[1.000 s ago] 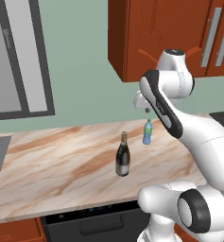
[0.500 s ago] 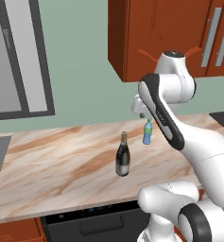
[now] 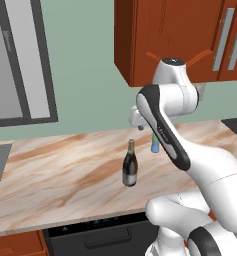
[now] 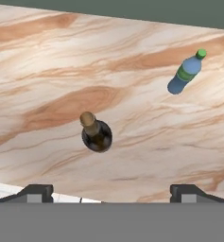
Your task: Move the drinks to the dining counter.
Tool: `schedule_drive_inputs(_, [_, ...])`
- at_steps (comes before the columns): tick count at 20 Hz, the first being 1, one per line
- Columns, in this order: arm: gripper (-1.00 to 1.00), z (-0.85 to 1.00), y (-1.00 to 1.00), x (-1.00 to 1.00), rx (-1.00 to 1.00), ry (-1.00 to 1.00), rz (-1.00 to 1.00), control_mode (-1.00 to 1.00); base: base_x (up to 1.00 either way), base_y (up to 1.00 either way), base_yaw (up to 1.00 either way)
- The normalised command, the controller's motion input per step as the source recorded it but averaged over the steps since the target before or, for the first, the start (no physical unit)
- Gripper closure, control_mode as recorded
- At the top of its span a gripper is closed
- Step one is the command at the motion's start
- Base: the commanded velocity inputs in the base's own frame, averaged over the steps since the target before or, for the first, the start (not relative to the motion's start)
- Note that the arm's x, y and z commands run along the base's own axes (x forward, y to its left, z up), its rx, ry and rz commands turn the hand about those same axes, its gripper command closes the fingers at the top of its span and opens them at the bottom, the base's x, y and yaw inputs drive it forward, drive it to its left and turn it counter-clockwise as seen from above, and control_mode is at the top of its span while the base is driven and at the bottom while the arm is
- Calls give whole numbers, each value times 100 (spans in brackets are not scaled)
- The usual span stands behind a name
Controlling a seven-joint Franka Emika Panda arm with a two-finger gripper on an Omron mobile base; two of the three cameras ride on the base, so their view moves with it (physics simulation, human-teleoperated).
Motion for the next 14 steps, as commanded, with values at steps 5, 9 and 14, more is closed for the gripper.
schedule_drive_inputs(5, [-100,-5,16,0,0,0,6,-100,0,0,0])
schedule_drive_inputs(9, [-100,-28,16,0,0,0,7,-100,0,0,0])
schedule_drive_inputs(14, [-100,-26,12,0,0,0,7,-100,0,0,0])
